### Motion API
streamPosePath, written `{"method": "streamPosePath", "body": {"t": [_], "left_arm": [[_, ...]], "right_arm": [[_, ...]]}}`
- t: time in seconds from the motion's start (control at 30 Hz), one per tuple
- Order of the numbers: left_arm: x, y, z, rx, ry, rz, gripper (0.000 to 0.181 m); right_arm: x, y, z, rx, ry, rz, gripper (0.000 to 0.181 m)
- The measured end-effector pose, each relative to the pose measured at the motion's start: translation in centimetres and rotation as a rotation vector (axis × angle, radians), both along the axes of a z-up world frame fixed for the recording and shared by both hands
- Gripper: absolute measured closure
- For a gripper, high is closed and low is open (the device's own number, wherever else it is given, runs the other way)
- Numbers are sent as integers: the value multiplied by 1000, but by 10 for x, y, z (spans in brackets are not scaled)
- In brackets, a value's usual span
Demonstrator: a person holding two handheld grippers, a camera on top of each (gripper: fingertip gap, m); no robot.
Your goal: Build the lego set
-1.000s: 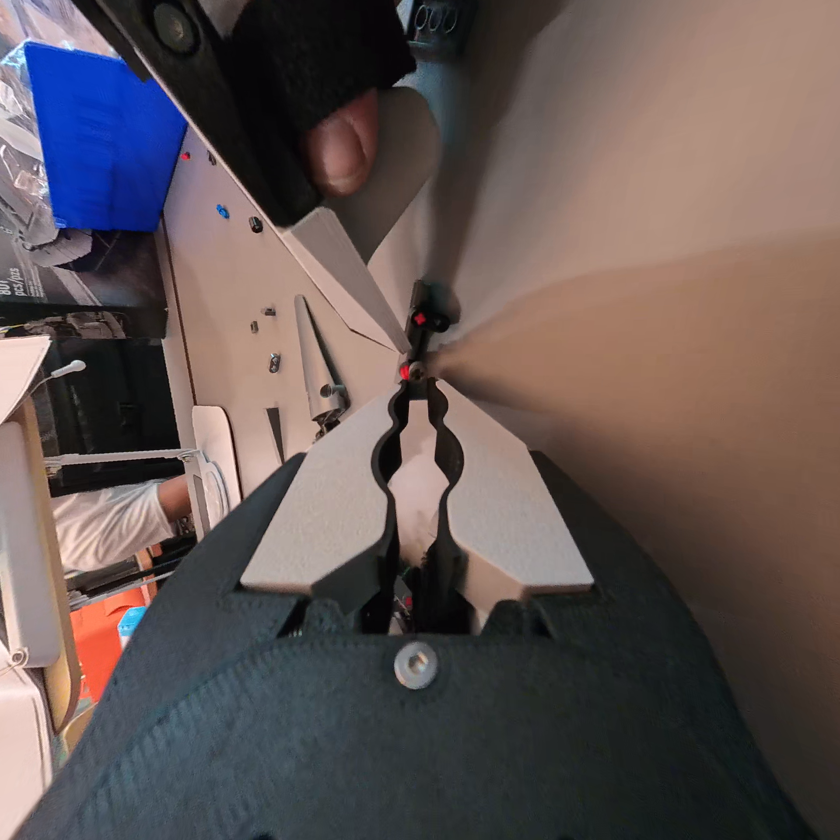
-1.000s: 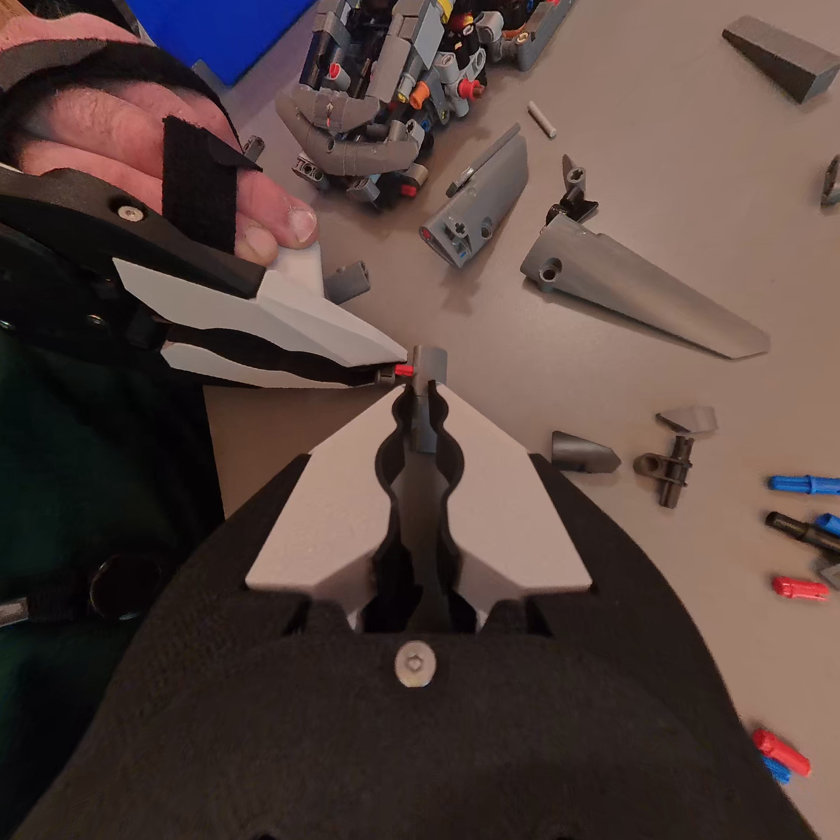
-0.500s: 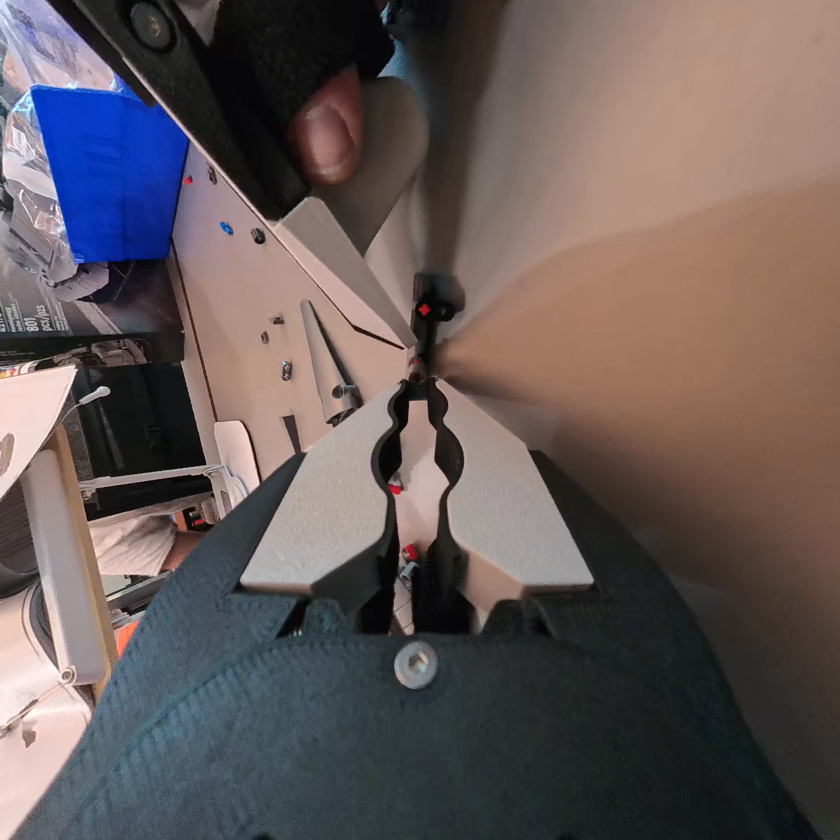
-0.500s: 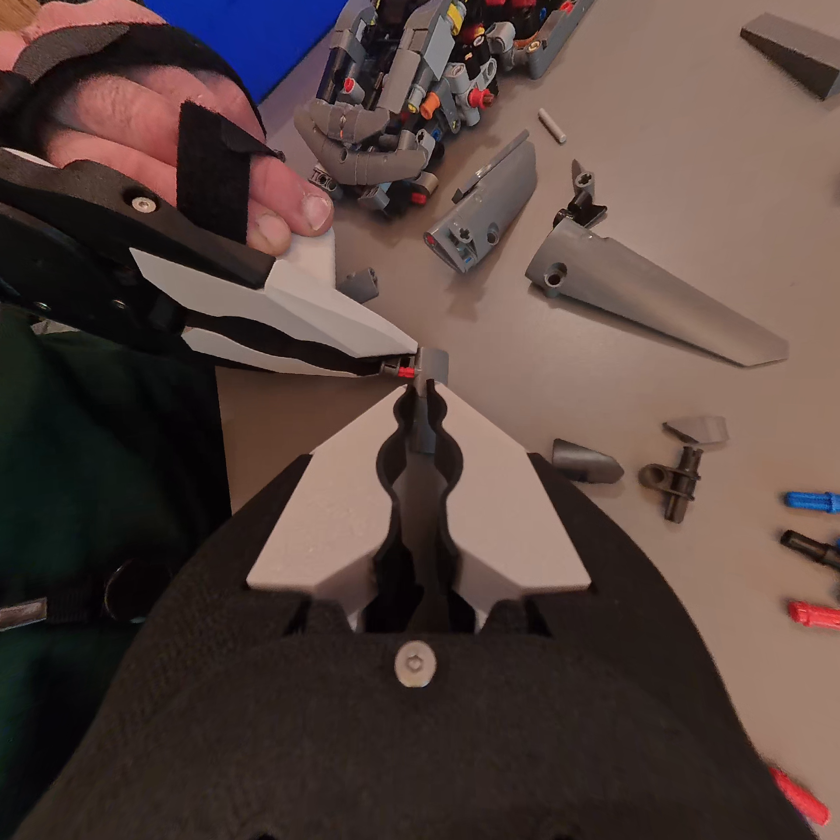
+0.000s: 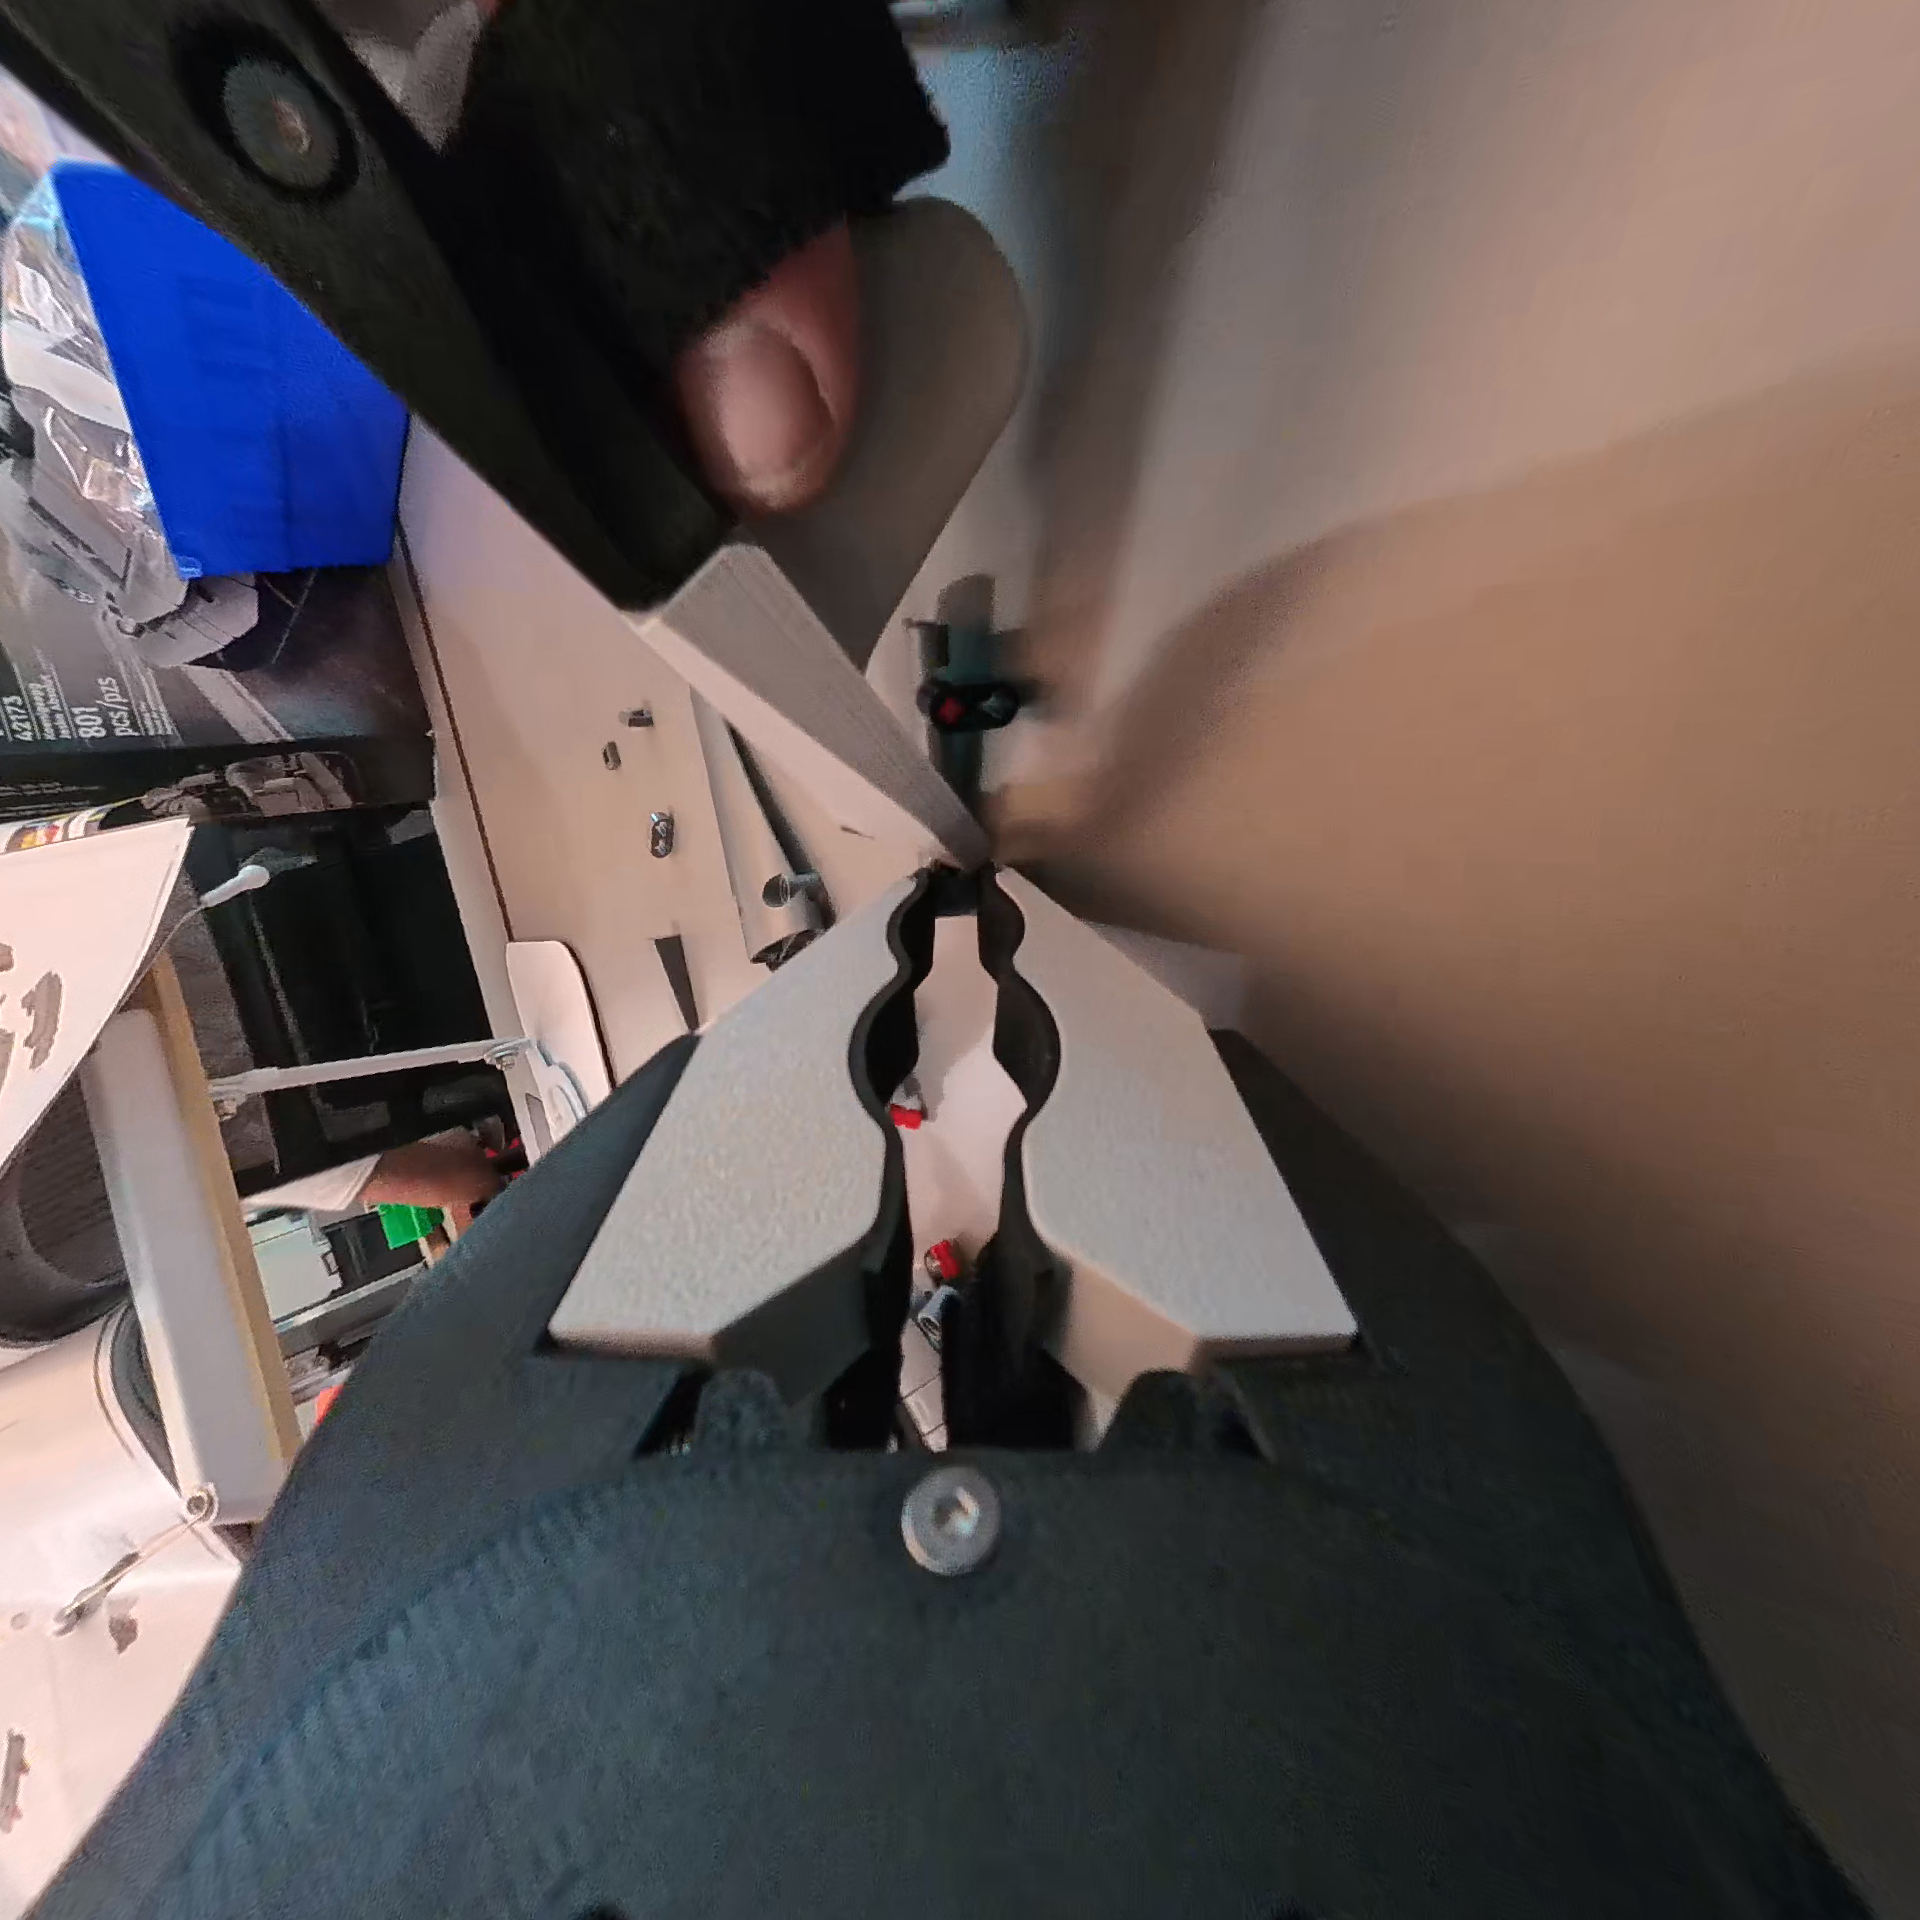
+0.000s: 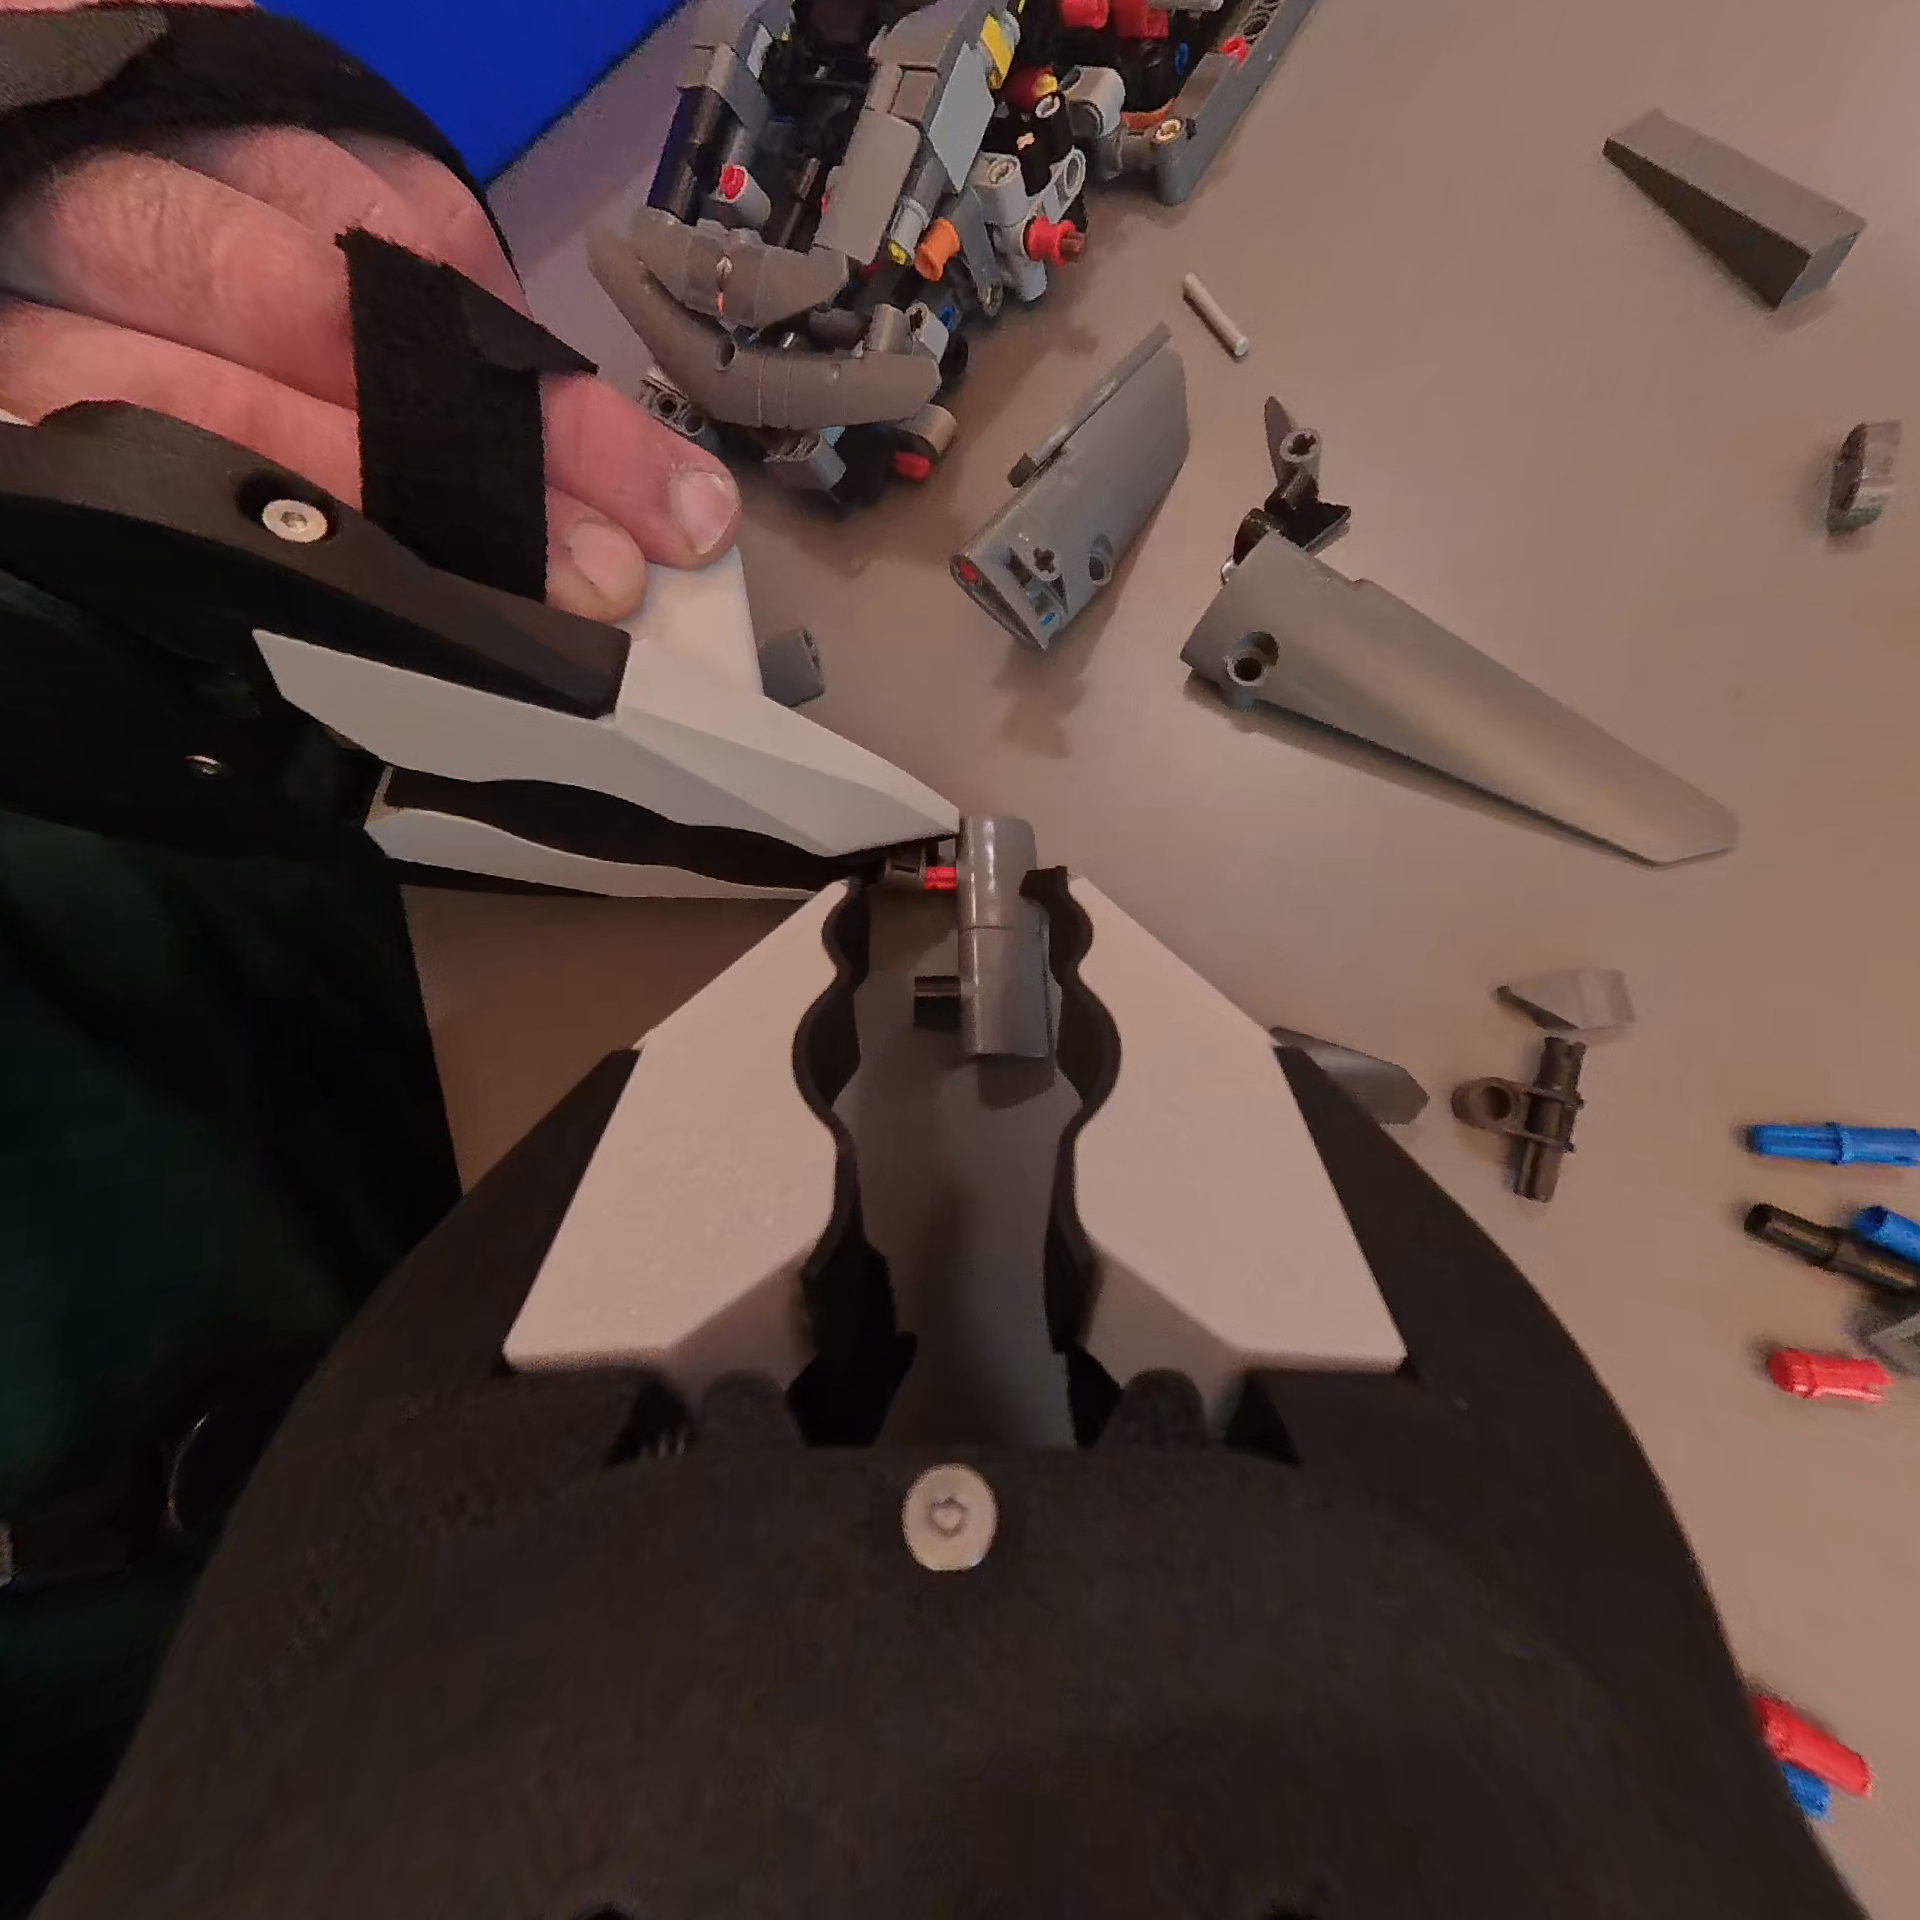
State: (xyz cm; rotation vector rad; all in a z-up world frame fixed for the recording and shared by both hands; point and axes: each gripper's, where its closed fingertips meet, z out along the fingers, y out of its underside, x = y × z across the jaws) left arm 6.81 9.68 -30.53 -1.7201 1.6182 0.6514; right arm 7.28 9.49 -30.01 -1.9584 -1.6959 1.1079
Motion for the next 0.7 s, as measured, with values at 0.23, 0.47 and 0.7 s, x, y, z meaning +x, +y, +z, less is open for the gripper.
{"method": "streamPosePath", "body": {"t": [0.23,0.47,0.7], "left_arm": [[-1,2,1,49,1,31,176],[-1,4,1,106,-14,45,176],[0,6,2,148,-38,74,176]], "right_arm": [[-1,2,-2,31,2,-24,152],[-1,2,-1,-14,24,-48,154],[-1,2,-2,-30,26,-55,155]]}}
